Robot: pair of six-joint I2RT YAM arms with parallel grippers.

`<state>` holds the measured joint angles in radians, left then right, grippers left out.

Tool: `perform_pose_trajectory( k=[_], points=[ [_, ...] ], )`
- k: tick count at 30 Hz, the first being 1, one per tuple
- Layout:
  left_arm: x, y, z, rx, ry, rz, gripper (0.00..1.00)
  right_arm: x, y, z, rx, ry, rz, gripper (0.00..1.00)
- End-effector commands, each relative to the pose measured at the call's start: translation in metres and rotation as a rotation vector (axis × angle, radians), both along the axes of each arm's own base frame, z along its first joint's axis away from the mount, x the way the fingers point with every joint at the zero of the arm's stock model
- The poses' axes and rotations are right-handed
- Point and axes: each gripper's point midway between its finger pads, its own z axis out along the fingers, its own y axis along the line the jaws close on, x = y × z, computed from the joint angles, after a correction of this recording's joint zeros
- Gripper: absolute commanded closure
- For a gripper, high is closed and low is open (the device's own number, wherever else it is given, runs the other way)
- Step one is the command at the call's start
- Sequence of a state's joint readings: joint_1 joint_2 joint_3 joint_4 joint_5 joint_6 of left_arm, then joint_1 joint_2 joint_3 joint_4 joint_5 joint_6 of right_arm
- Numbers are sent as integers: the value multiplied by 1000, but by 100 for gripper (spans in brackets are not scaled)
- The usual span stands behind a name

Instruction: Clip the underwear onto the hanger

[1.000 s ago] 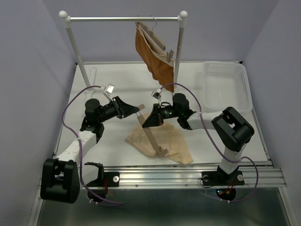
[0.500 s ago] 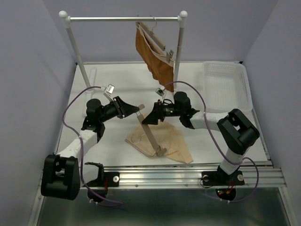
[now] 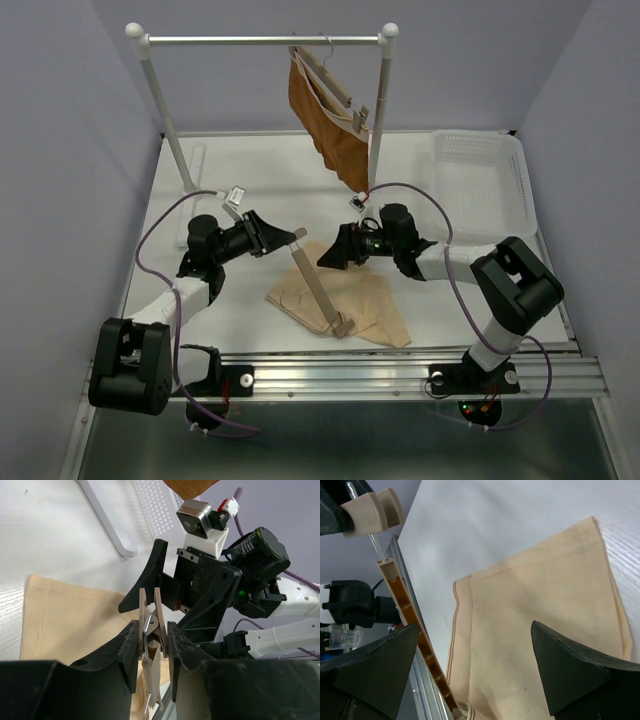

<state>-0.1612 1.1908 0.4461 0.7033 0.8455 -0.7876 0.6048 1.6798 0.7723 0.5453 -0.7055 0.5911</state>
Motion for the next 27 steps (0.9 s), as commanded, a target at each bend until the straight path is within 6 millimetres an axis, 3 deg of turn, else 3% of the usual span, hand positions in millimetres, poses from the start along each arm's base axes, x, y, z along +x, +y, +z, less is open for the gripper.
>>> perform_pose_trajectory(
  k=[1,4,11,16,21,25,27],
  points=[
    [-1,4,14,-2,-99,19,100,12,-5,-5,-28,-52,-55,0],
    [-2,6,12,6,-94,36,100,14,0,-13,-32,-40,-22,0],
    [-2,8,7,17,-86,44,100,20,15,-11,38,-19,16,0],
    [-2,9,9,24,-90,44,100,34,13,-31,9,27,-83,0],
    [2,10,8,39,-88,56,100,46,-17,-62,-88,90,-302,0],
    [5,9,6,47,-86,44,100,62,-60,-89,-220,160,-540,0],
    [7,8,5,54,-89,36,100,56,-72,-97,-258,193,-587,0]
  ],
)
